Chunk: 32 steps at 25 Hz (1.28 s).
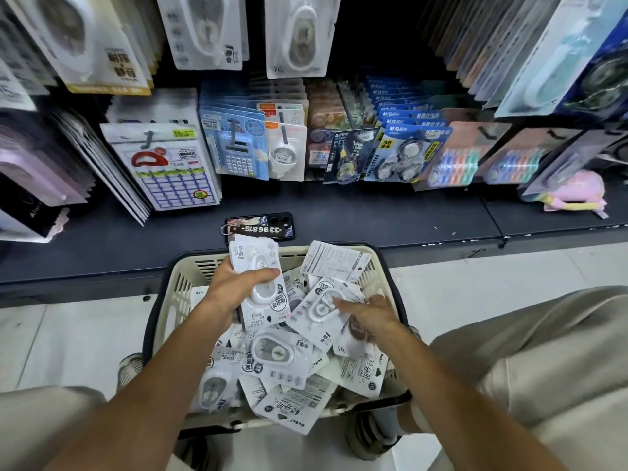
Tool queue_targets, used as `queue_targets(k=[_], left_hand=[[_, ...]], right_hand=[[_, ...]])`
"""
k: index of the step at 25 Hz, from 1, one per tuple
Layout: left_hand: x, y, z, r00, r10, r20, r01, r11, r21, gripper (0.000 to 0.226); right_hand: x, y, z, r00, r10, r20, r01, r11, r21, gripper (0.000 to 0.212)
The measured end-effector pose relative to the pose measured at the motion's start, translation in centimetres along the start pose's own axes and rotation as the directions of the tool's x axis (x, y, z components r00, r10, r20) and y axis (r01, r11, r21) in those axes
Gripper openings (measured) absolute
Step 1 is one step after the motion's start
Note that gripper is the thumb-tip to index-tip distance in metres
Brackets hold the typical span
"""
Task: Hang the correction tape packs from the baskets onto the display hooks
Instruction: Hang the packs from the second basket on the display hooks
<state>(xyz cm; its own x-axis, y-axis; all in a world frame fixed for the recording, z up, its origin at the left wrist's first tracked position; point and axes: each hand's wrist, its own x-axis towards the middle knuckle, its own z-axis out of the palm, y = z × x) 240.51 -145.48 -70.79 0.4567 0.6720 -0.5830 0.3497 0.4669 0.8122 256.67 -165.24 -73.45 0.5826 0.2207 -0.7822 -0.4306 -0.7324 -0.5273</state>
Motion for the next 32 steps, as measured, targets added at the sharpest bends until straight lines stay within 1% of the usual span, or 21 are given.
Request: queue_targets(k=[2, 4, 5, 7, 9, 11, 12, 14, 15, 16, 17, 18, 20, 21, 23, 25, 27, 28, 29, 31, 32], left_hand=[[0.0, 0.0, 0.0, 1.000, 0.002, -0.005, -0.002, 1.000, 0.004, 0.059], [0.1, 0.0, 0.1, 1.000, 0.006, -0.001, -0.006, 1.000, 0.012, 0.057], [0.0, 0.1, 0.1, 1.000, 0.006, 0.002, -0.006, 1.000, 0.010, 0.056], [0.1, 0.1, 0.1, 1.000, 0.015, 0.001, -0.015, 1.000, 0.008, 0.053], [0.0, 0.2, 0.0, 1.000, 0.025, -0.015, -0.024, 1.000, 0.016, 0.049], [0.0, 0.4, -0.2, 0.998, 0.038, -0.045, -0.038, 0.999, 0.012, 0.049], [0.0, 0.6, -0.3, 0.998, 0.043, -0.051, -0.042, 0.999, 0.006, 0.050], [-0.5, 1.3, 0.0, 0.999, 0.033, -0.028, -0.033, 0.999, -0.013, 0.050], [-0.8, 1.9, 0.3, 1.000, 0.024, 0.014, -0.024, 0.999, -0.034, 0.051], [-1.1, 2.6, 0.7, 0.997, 0.016, 0.080, -0.011, 0.998, -0.070, 0.056], [-1.5, 3.3, 1.2, 0.989, 0.000, 0.150, 0.018, 0.993, -0.117, 0.062], [-2.0, 4.2, 1.6, 0.975, -0.011, 0.222, 0.051, 0.983, -0.175, 0.065], [-2.7, 5.9, 2.0, 0.950, -0.009, 0.314, 0.089, 0.966, -0.241, 0.067], [-3.1, 6.7, 2.2, 0.945, 0.005, 0.326, 0.078, 0.967, -0.243, 0.074], [-3.7, 7.5, 2.3, 0.955, 0.045, 0.293, 0.025, 0.973, -0.229, 0.092], [-4.3, 8.1, 2.7, 0.954, 0.092, 0.285, -0.008, 0.959, -0.282, 0.085], [-5.0, 9.0, 3.1, 0.956, 0.109, 0.271, -0.006, 0.935, -0.355, 0.072], [-5.2, 9.5, 3.4, 0.959, 0.112, 0.261, -0.002, 0.922, -0.388, 0.065], [-5.4, 10.3, 3.6, 0.962, 0.117, 0.246, -0.006, 0.912, -0.410, 0.060], [-5.9, 11.7, 3.5, 0.968, 0.136, 0.210, -0.031, 0.899, -0.437, 0.056], [-6.2, 12.5, 3.3, 0.967, 0.147, 0.210, -0.041, 0.898, -0.439, 0.056]], right_hand=[[0.3, -0.4, -0.2, 1.000, 0.002, 0.002, -0.003, 0.991, 0.137, 0.082], [0.5, -0.6, 0.1, 0.997, -0.062, 0.039, 0.051, 0.970, 0.237, 0.065], [0.5, -0.6, 0.4, 0.992, -0.098, 0.081, 0.074, 0.961, 0.266, 0.055], [0.1, -0.7, 0.8, 0.980, -0.129, 0.151, 0.084, 0.959, 0.271, 0.044], [-0.4, -1.4, 0.5, 0.973, -0.181, 0.141, 0.137, 0.951, 0.277, 0.039], [-0.8, -3.1, -1.0, 0.958, -0.274, 0.082, 0.234, 0.917, 0.323, 0.036], [-1.0, -4.2, -2.0, 0.943, -0.323, 0.076, 0.271, 0.882, 0.386, 0.034], [-2.1, -6.5, -3.7, 0.879, -0.443, 0.174, 0.276, 0.773, 0.571, 0.033], [-3.0, -7.5, -3.9, 0.831, -0.503, 0.240, 0.258, 0.729, 0.635, 0.035], [-4.0, -8.3, -3.6, 0.785, -0.546, 0.292, 0.250, 0.711, 0.657, 0.037], [-4.8, -8.7, -3.0, 0.755, -0.575, 0.315, 0.270, 0.711, 0.649, 0.038], [-5.5, -9.0, -2.3, 0.744, -0.595, 0.303, 0.310, 0.709, 0.633, 0.037], [-6.7, -9.6, -1.1, 0.745, -0.632, 0.213, 0.383, 0.667, 0.639, 0.032], [-7.3, -10.0, -0.9, 0.748, -0.644, 0.162, 0.404, 0.636, 0.657, 0.029], [-8.6, -11.0, -1.0, 0.746, -0.664, 0.055, 0.465, 0.577, 0.672, 0.027], [-10.1, -11.8, -0.9, 0.741, -0.671, -0.040, 0.546, 0.566, 0.618, 0.038], [-11.8, -12.7, -0.5, 0.749, -0.656, -0.090, 0.577, 0.581, 0.575, 0.044], [-12.5, -13.1, -0.4, 0.745, -0.663, -0.075, 0.576, 0.583, 0.573, 0.046], [-13.2, -13.5, -0.3, 0.733, -0.680, -0.021, 0.561, 0.585, 0.586, 0.047], [-14.5, -14.2, -0.1, 0.699, -0.710, 0.089, 0.521, 0.590, 0.617, 0.052], [-15.0, -14.7, 0.1, 0.696, -0.712, 0.091, 0.512, 0.582, 0.631, 0.053]])
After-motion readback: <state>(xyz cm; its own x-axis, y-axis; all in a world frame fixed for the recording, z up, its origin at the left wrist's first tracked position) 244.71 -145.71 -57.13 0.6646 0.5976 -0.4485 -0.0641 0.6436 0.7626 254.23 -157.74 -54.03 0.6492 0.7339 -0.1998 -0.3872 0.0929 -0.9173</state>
